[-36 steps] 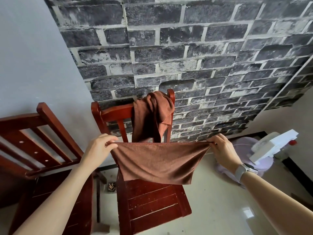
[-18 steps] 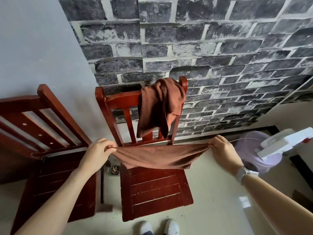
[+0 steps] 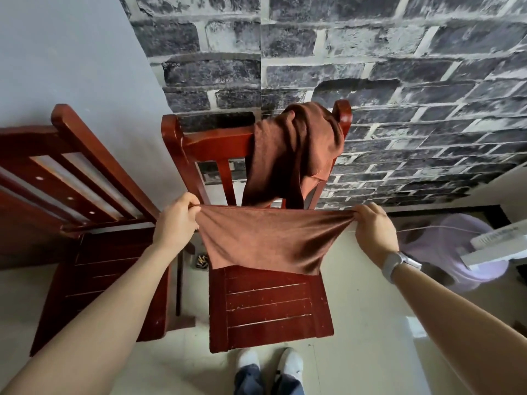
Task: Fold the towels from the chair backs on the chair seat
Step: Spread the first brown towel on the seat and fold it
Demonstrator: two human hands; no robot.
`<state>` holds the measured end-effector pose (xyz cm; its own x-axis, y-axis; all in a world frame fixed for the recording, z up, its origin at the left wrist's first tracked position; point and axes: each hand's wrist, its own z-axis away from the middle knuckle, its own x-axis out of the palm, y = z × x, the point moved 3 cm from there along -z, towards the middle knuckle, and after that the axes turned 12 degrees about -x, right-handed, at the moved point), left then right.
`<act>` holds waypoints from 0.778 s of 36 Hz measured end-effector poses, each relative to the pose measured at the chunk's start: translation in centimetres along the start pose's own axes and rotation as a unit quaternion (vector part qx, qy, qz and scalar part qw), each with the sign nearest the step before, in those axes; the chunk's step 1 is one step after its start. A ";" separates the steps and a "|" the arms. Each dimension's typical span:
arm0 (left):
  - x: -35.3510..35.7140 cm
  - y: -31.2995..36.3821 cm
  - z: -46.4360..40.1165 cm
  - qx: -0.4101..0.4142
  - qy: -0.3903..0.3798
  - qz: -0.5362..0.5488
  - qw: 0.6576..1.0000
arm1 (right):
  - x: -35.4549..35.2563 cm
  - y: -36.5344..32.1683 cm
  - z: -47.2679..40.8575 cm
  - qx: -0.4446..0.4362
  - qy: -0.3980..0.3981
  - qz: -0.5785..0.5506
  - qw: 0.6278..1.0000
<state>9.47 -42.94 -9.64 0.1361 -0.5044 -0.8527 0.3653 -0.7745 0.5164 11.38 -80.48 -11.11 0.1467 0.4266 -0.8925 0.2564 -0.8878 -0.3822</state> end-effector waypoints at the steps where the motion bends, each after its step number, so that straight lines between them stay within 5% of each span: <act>1: -0.1 -0.3 0.2 -0.003 0.011 0.029 1.000 | -0.2 -0.2 0.0 0.004 0.018 -0.011 1.000; 5: -0.1 -2.2 2.8 0.030 0.055 0.113 0.992 | -0.5 -0.8 1.5 -0.002 0.076 -0.041 0.996; 10: 1.7 -5.4 6.7 0.046 -0.002 0.056 0.997 | 1.0 -0.1 5.1 -0.005 -0.025 -0.040 0.999; 15: 1.5 -5.0 5.9 0.043 0.009 0.080 0.996 | 0.7 -0.6 4.6 -0.002 0.010 -0.061 0.998; 22: 2.4 -4.2 4.2 -0.044 -0.059 0.132 0.989 | 0.6 -0.6 2.6 0.000 0.016 -0.075 0.997; 28: 2.8 -2.9 3.8 -0.074 -0.111 0.191 0.973 | 1.4 -0.5 1.7 0.152 0.006 -0.221 0.963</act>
<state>5.28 -43.55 -13.20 0.0923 -0.8265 -0.5553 0.4576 -0.4601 0.7608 9.83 -79.78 -12.54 0.0987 0.7748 -0.6245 0.0057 -0.6280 -0.7782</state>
